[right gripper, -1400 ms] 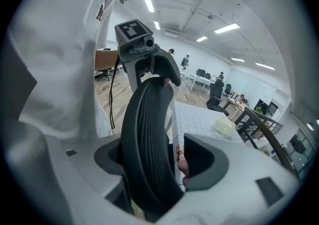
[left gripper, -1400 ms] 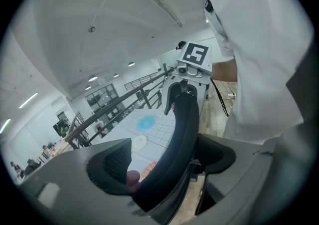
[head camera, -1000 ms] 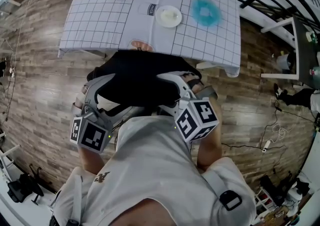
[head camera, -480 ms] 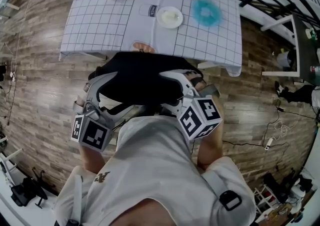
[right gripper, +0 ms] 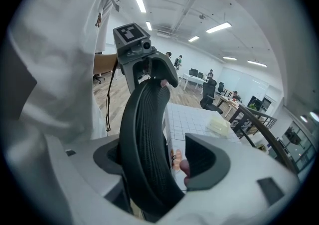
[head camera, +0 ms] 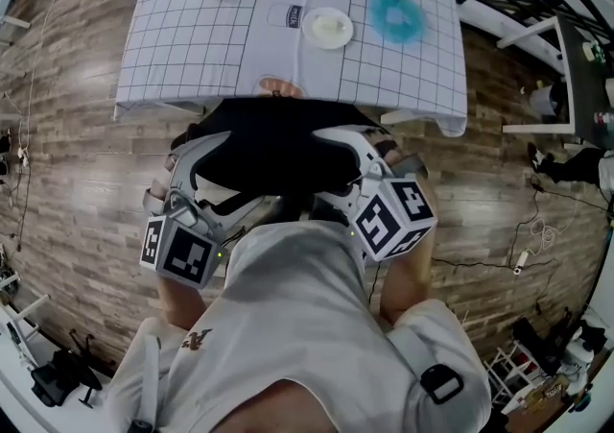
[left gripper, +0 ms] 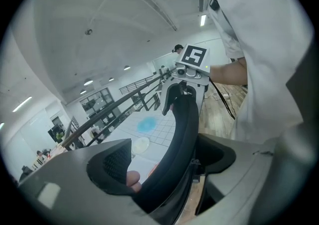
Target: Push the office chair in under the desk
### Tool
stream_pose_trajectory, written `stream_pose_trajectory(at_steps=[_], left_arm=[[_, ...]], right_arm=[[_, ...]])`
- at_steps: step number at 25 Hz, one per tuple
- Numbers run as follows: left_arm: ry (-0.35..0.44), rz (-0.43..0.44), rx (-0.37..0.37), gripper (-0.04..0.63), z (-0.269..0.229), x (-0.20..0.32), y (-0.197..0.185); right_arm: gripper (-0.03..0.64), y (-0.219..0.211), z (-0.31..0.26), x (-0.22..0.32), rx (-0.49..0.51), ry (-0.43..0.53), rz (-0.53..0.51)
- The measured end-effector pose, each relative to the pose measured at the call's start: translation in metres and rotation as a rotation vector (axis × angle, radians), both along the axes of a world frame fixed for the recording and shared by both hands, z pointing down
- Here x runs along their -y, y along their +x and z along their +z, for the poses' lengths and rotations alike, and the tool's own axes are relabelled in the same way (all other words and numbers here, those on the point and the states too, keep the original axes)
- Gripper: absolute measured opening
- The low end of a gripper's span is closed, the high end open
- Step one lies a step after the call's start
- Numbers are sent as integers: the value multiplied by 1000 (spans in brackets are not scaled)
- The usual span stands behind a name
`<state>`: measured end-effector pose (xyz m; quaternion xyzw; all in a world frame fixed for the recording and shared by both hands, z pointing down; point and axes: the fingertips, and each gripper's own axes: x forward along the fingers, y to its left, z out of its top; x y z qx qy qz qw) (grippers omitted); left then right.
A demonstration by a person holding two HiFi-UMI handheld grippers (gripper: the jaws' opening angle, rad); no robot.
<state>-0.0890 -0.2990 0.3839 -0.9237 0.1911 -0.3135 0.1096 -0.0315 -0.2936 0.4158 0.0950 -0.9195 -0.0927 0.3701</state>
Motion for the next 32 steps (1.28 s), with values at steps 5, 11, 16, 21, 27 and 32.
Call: stream_pose_trajectory(at_steps=[5, 11, 16, 21, 27, 32], left_arm=[[-2, 12, -3, 397, 0, 2, -8], [-1, 22, -11, 399, -1, 5, -16], [-4, 25, -17, 400, -2, 9, -17], [-11, 17, -14, 405, 0, 14, -20], [-6, 4, 8, 405, 3, 25, -18], [-32, -14, 8, 425, 3, 33, -28]], right_arm=[[323, -8, -1, 2, 5, -2, 15], [331, -17, -1, 5, 22, -14, 17], [337, -18, -3, 9, 25, -23, 19], [337, -21, -1, 13, 29, -22, 8], [336, -18, 2, 25, -2, -10, 0], [323, -29, 1, 28, 2, 0, -10]])
